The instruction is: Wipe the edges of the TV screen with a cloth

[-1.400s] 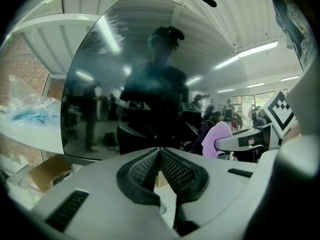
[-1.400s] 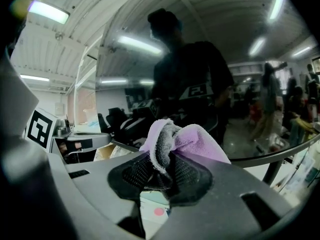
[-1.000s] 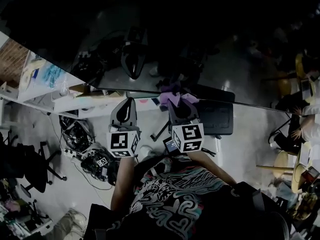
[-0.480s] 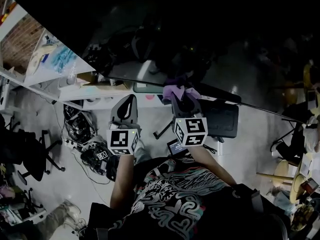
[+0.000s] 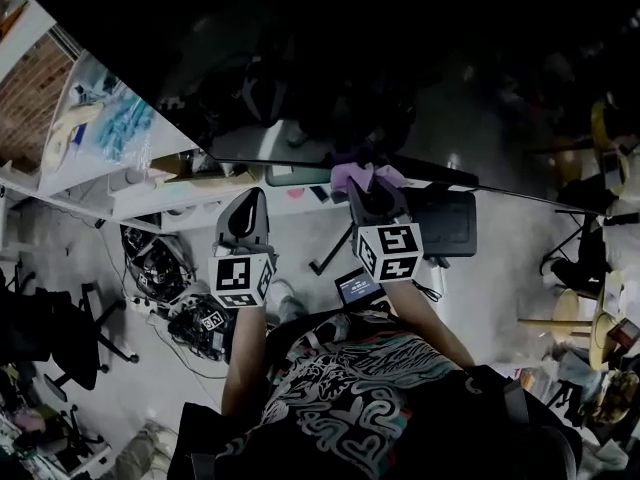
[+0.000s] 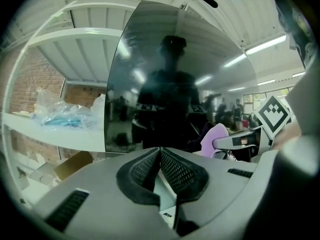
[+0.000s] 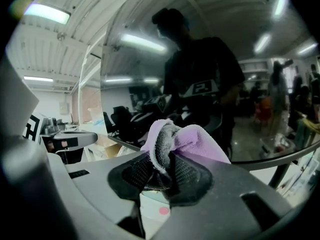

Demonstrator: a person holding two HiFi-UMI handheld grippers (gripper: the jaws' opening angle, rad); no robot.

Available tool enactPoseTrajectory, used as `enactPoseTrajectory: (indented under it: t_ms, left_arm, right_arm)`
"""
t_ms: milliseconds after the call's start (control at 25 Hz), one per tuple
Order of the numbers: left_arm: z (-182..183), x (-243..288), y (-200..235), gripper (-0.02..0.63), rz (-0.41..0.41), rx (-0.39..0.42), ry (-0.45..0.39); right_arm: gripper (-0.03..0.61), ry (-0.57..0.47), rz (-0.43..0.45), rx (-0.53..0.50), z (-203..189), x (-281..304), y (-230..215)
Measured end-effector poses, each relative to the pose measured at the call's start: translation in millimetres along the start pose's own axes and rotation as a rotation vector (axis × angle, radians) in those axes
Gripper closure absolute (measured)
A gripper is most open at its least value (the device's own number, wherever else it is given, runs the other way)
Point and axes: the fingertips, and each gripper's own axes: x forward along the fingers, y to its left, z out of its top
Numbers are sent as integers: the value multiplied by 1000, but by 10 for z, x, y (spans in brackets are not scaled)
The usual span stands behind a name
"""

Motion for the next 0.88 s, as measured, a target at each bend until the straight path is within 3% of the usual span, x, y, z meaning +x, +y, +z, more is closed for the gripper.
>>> enactPoseTrajectory:
  t_ms: [360,880]
  left_arm:
    - [-30,41,430,595,-36,-24,-12]
    - [-75,49,953,595,-26,-48,-9]
  right_arm:
    - [457,2,-32,-11,31,212,304]
    - [457,22,-24,9,69,494,688]
